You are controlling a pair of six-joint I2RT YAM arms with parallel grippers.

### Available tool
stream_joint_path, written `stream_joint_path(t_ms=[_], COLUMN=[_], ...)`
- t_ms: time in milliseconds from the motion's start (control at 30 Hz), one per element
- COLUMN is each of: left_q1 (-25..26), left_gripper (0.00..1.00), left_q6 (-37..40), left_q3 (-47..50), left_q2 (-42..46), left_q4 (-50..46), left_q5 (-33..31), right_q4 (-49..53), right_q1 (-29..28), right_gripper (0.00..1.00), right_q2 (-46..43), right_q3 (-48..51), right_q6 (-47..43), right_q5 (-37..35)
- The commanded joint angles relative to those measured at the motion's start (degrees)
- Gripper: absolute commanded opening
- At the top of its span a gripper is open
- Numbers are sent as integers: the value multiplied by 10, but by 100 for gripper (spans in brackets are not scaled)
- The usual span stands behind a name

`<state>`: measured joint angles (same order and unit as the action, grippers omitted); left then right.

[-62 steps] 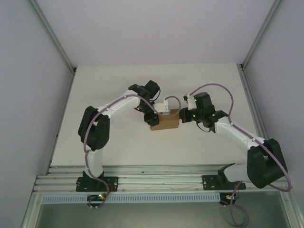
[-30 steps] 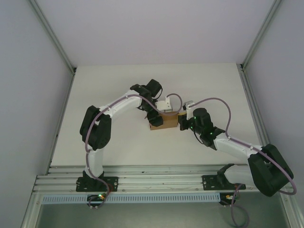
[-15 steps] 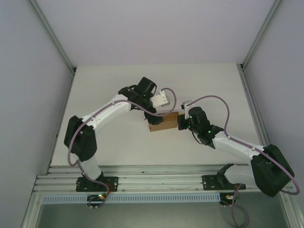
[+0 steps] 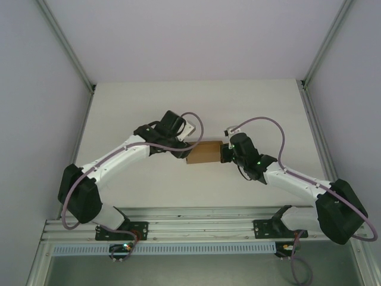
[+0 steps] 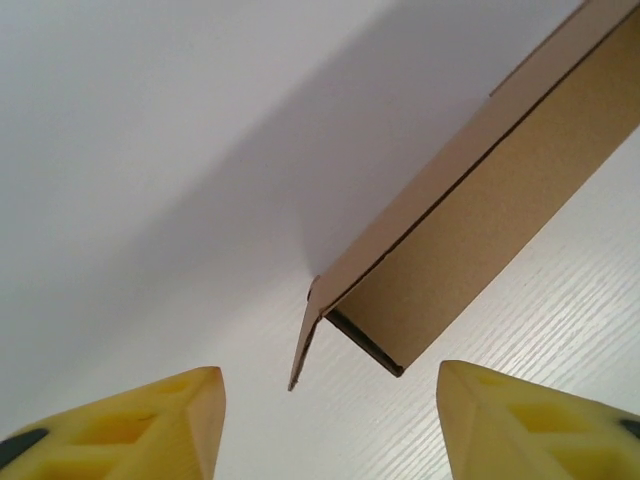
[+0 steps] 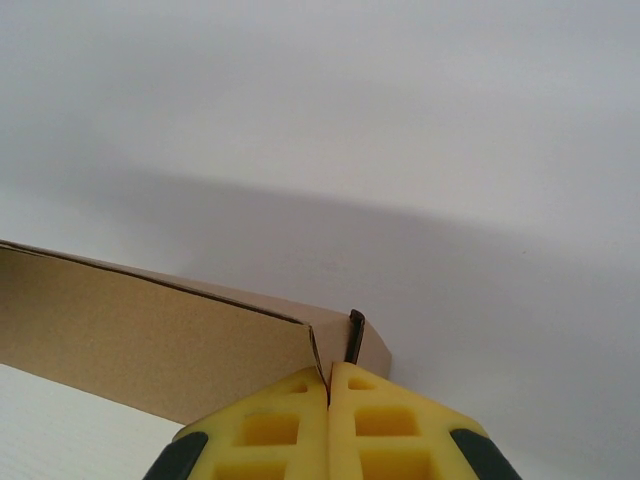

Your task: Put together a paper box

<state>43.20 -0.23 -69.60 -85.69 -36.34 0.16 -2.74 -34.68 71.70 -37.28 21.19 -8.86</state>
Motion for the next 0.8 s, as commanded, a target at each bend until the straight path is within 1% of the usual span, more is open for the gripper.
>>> stream_joint_path(t_ms=[0, 33, 67, 133, 167, 267, 400, 500, 600, 633, 700, 767], left_q1=[-1, -3, -3, -4, -4, -5, -5, -6, -5, -5, -5, -8], left_gripper=[51, 48, 42, 33, 30, 28, 21, 20, 16, 10, 1, 0], left_q6=[-22, -23, -26, -29, -29, -27, -33, -43, -58, -68, -101, -151], left_q3=[-20, -28, -37, -50, -52, -44, -45, -48, -51, -51, -52, -55], left_q2=[-18, -27, -38, -52, -56, -54, -53, -55, -57, -57, -57, -59], left_q4=[0, -4, -11, -25, -29, -27, -24, -28, -39, -42, -44, -38], left_q5=[-1, -1, -1, 0, 3, 4, 7, 6, 5, 4, 5, 15], right_q4=[72, 72, 73, 77, 79, 82, 90, 98, 104, 106, 109, 111], right_q1=[-8, -9, -11, -12, -12, -14, -14, -15, -20, -21, -24, -31], right_gripper=[0, 0, 0, 0, 0, 0, 0, 0, 0, 0, 0, 0], right_q2=[22, 21, 20, 17, 15, 13, 20, 29, 31, 31, 30, 31], right_q3=[9, 10, 10, 11, 11, 11, 4, -5, -8, -9, -10, -12], right_q6=[10, 10, 10, 11, 12, 8, 5, 5, 5, 5, 8, 10], right_q5=[0, 0, -1, -5, -7, -7, -7, -9, -18, -20, -29, -39])
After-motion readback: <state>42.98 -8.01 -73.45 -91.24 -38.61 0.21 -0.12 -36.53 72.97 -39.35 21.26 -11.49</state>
